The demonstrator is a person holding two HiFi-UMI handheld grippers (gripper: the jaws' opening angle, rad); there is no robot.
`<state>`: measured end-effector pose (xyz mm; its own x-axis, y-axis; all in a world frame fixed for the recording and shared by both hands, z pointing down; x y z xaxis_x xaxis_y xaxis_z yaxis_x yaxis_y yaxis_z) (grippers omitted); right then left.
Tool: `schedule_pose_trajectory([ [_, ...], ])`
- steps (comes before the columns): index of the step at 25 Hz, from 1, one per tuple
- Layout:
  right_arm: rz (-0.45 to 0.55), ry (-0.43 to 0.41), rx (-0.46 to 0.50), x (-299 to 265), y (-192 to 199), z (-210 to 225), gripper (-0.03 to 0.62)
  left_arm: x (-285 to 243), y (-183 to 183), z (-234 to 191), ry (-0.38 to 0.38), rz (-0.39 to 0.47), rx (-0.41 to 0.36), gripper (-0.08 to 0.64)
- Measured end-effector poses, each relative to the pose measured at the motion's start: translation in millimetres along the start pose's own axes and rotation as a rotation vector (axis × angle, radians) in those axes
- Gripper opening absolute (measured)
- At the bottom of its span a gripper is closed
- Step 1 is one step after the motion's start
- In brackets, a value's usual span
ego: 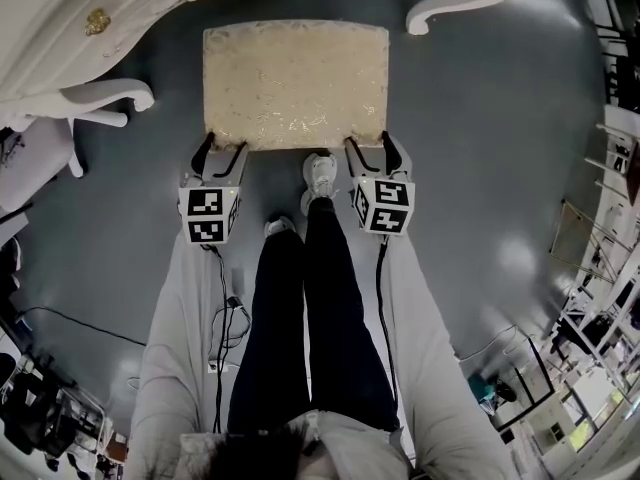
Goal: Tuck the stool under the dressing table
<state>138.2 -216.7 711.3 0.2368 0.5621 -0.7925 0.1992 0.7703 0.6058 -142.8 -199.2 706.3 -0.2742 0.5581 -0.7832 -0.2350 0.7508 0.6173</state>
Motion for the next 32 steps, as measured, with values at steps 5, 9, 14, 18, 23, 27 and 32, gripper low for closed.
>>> schedule_pose_trajectory([
  [5,0.001,-0.014,0.018,-13,-21,12,0.299,-12,-17,-2,-0.022,-0.004,0.022,0.281],
  [9,-0.003,-0.03,0.037,-26,-38,20,0.299,-22,-30,-7,-0.04,-0.012,0.042,0.281],
  [14,-0.01,-0.047,0.064,-42,-55,28,0.299,-34,-40,-10,-0.053,-0.018,0.069,0.281],
  [18,-0.02,-0.065,0.08,-51,-64,30,0.299,-38,-43,-13,-0.075,-0.025,0.081,0.281],
  [23,-0.014,-0.073,0.089,-60,-79,35,0.298,-46,-56,-19,-0.091,-0.029,0.088,0.281],
  [27,0.002,-0.08,0.091,-68,-91,37,0.298,-53,-67,-26,-0.107,-0.025,0.092,0.281],
  [32,0.021,-0.085,0.089,-80,-108,38,0.298,-63,-83,-39,-0.122,-0.024,0.092,0.281],
])
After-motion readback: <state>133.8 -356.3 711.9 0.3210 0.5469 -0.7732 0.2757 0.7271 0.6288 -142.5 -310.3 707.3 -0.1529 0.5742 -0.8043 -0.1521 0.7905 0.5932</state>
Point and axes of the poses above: the fingertips, and each gripper's own axes: x backward along the fingers, z to its right, y out of its underside, the point moved 4 cm from there along x, backward along the fingers, and after that the axes turned 5 degrees about -z, right-handed, at the moved point
